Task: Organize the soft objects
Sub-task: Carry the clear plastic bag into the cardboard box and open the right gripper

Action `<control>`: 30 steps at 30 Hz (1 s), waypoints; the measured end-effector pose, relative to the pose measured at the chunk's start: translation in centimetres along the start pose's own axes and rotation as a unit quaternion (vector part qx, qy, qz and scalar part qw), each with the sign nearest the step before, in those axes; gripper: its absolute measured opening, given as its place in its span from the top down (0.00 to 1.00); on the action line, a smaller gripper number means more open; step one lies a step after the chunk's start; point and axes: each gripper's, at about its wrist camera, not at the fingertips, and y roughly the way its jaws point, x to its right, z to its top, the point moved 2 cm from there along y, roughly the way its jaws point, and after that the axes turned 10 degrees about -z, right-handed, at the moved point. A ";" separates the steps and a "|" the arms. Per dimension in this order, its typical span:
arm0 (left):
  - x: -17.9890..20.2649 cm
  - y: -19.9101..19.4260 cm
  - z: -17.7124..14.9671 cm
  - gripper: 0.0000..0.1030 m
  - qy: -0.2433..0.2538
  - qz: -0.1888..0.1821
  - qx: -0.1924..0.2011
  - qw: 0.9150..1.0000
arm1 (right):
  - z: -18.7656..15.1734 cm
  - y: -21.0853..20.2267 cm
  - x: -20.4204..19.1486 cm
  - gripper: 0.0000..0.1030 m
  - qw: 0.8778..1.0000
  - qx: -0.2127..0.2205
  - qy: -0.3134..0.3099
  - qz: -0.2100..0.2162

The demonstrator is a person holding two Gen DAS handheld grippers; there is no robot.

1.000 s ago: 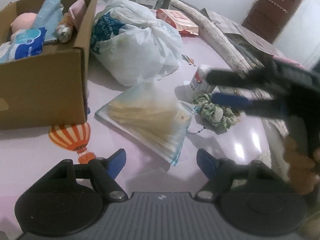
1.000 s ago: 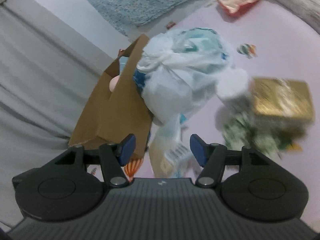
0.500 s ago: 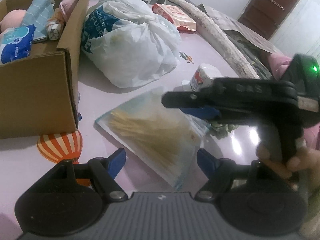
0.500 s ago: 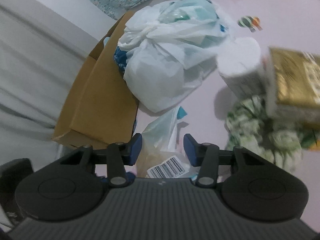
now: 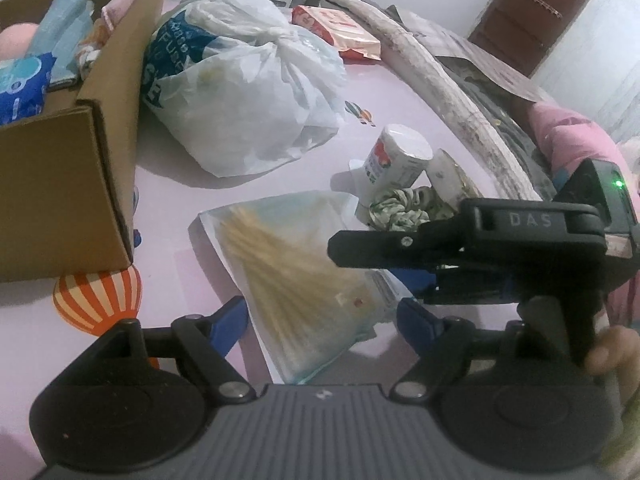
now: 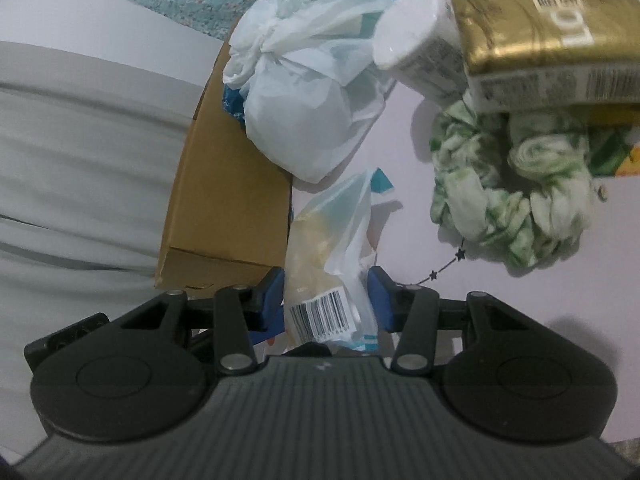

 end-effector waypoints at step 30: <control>3.2 -12.3 5.2 0.38 0.082 0.059 0.137 0.985 | 4.7 -3.3 -15.0 0.59 0.981 0.056 -0.154 0.104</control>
